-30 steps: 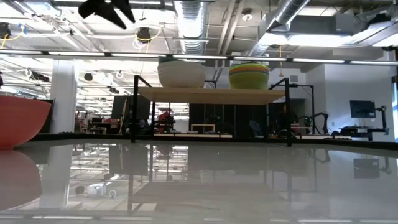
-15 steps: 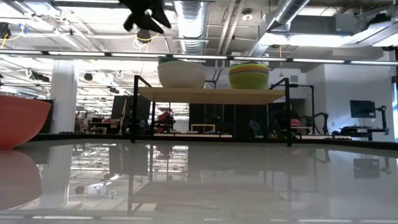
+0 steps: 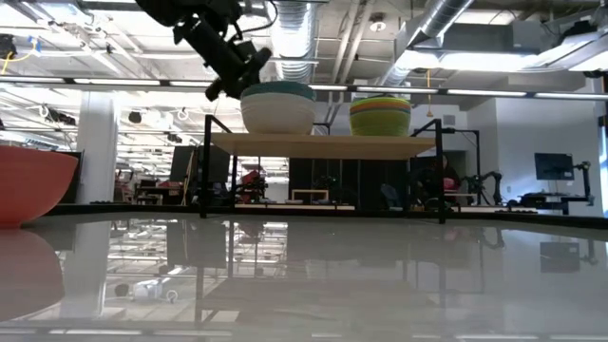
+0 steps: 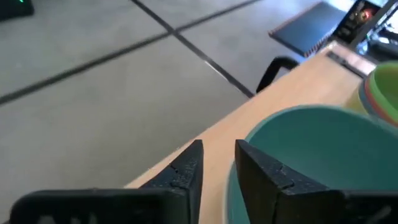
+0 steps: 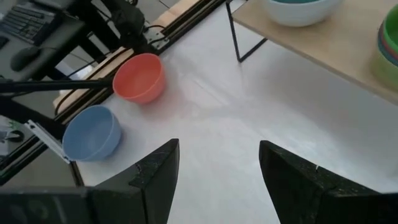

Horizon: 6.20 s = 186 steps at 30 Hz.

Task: Place and stack bowls onto a shelf
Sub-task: Stack the dark green bowl on top of the white bowl on the shelf, then stack the orange bowl on top of the dark green bowl on the shelf

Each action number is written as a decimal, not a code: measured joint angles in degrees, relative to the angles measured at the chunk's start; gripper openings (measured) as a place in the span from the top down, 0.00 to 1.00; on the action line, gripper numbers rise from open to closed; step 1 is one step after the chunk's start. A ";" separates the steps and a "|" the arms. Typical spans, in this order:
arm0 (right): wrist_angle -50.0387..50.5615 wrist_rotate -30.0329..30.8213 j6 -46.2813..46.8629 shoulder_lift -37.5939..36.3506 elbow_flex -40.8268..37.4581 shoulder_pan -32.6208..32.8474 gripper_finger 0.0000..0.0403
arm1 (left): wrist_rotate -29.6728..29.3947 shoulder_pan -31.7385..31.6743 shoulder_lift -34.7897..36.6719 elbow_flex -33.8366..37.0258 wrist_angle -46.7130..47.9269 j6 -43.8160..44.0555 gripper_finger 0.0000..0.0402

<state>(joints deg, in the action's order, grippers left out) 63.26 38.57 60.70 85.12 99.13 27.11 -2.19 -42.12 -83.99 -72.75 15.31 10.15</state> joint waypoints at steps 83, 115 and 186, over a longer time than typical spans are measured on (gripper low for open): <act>-49.06 -38.42 -19.26 64.30 35.26 -24.51 0.38 | -16.00 41.82 39.39 0.79 74.71 26.19 0.57; -42.36 -38.76 -18.39 68.33 35.34 -23.09 0.94 | -17.19 41.80 39.37 0.76 74.71 24.62 0.57; 3.66 11.11 -42.19 18.70 35.86 -22.97 0.40 | -19.00 14.31 10.51 -2.63 1.15 -13.32 1.00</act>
<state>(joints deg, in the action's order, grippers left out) 66.92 49.68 18.51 103.82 134.99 4.14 -21.19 -27.80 -73.48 -75.38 16.46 -3.16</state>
